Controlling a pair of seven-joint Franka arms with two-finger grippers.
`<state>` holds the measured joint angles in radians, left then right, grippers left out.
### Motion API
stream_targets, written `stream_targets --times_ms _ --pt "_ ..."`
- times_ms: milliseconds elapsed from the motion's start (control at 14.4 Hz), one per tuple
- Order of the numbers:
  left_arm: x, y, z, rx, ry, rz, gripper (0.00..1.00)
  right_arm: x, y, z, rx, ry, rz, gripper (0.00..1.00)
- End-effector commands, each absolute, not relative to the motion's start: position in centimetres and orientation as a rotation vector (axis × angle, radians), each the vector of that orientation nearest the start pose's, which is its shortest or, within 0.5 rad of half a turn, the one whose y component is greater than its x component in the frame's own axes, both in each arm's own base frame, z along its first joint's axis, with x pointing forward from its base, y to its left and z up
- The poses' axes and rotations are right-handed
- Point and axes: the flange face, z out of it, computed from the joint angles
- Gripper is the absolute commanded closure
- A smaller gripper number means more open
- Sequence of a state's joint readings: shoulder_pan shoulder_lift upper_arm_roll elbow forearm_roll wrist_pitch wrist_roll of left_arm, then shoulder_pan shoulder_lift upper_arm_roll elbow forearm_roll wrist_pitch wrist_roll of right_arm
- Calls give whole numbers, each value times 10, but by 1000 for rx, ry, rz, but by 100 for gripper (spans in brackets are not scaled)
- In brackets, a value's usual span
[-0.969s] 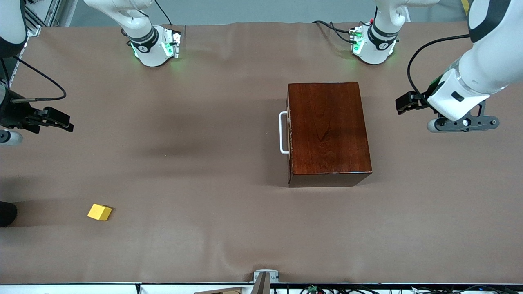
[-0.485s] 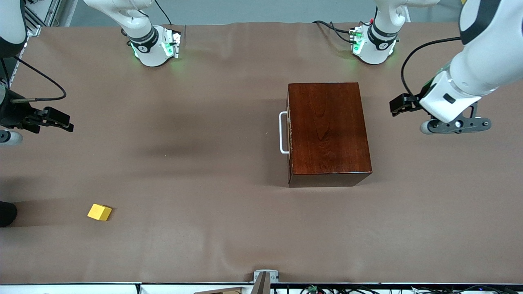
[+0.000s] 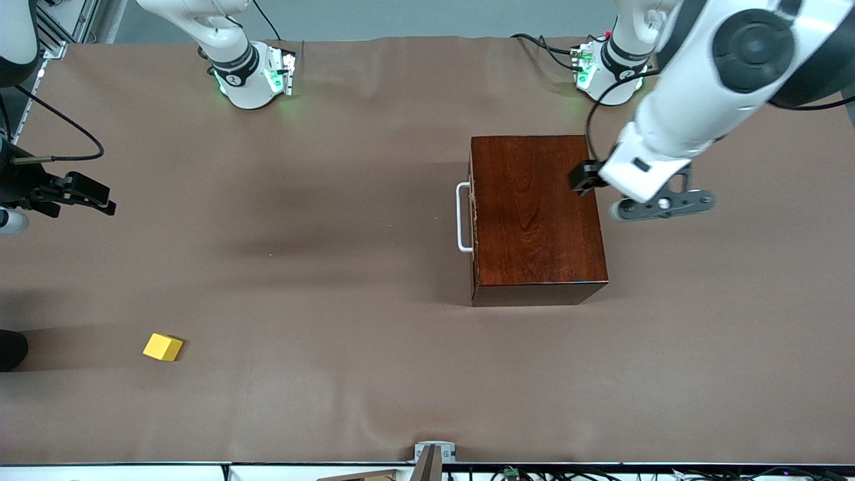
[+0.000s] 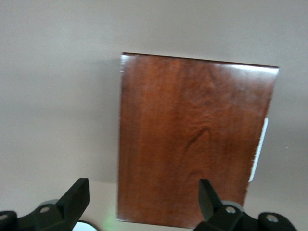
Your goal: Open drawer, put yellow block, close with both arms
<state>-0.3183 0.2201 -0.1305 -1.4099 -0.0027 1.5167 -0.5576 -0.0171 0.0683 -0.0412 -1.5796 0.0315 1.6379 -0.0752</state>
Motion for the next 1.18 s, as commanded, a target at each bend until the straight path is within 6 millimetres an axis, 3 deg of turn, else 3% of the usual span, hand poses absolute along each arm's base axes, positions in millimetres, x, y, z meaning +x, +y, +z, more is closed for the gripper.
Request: stream_targets --times_ms 0,277,762,1108 --pt "561 -296 562 -3112 -221 164 0 573 -33 592 -3105 -15 -2 0" --pt "555 -340 543 -3118 -274 126 0 575 -40 591 -3120 -2 -8 0" --pt "538 -398 516 -3124 -316 93 0 575 -29 590 -3117 -31 12 0" --pt "525 -441 493 -3096 -299 -26 0 576 -29 597 -3118 -38 -10 0"
